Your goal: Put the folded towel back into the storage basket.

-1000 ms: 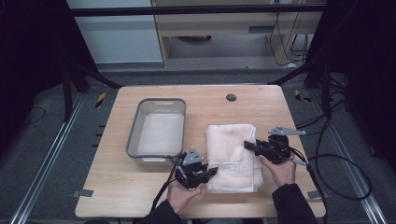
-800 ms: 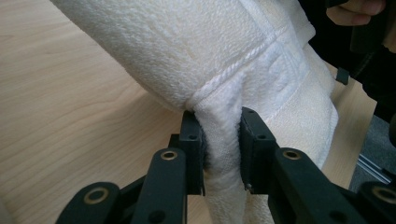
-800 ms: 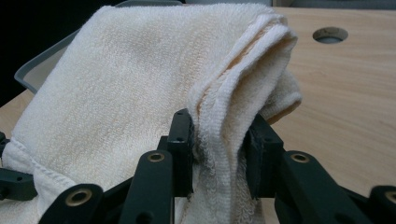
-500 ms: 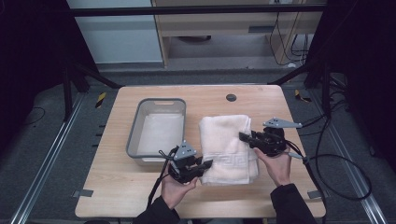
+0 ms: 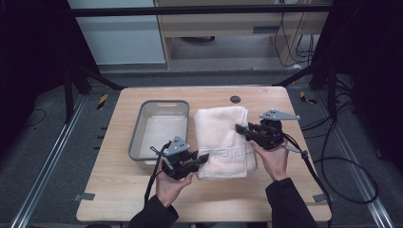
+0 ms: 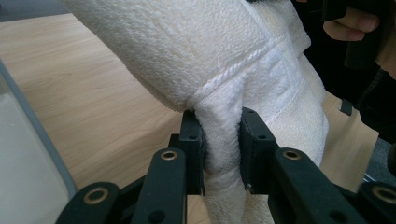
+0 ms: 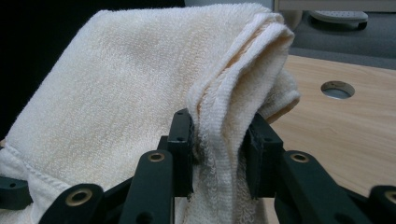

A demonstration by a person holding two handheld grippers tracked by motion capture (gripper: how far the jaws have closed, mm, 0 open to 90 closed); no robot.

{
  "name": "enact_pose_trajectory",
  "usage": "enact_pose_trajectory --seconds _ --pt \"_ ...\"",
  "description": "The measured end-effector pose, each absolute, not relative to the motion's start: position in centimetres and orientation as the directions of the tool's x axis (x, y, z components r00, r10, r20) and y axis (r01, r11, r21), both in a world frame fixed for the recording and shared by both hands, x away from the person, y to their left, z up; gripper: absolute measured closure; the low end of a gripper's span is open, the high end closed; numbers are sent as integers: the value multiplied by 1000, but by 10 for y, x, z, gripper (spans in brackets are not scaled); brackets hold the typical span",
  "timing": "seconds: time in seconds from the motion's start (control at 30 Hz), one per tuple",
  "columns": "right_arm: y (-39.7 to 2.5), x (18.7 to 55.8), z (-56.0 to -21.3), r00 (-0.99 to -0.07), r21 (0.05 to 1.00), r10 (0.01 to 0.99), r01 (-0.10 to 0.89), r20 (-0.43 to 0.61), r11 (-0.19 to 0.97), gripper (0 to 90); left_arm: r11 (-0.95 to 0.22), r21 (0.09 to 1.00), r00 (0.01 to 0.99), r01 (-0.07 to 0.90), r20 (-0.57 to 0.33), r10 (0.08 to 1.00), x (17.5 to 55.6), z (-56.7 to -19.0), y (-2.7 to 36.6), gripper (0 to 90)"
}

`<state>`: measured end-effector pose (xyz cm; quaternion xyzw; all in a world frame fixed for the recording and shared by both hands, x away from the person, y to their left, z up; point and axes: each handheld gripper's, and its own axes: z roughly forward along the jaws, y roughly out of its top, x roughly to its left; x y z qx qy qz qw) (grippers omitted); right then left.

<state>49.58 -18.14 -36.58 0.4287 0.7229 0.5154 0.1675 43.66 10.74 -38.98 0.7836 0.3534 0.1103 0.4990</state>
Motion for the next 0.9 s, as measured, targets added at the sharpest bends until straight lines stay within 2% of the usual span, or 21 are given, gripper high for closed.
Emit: enact_pose_trajectory --seconds 0.4,0.9 --pt "-163 503 -340 -589 903 788 416 177 108 676 -218 882 718 418 -174 673 442 -371 126 730" --pt "-133 510 -324 -610 912 779 387 145 134 676 -192 894 699 405 -167 695 444 -360 154 730"
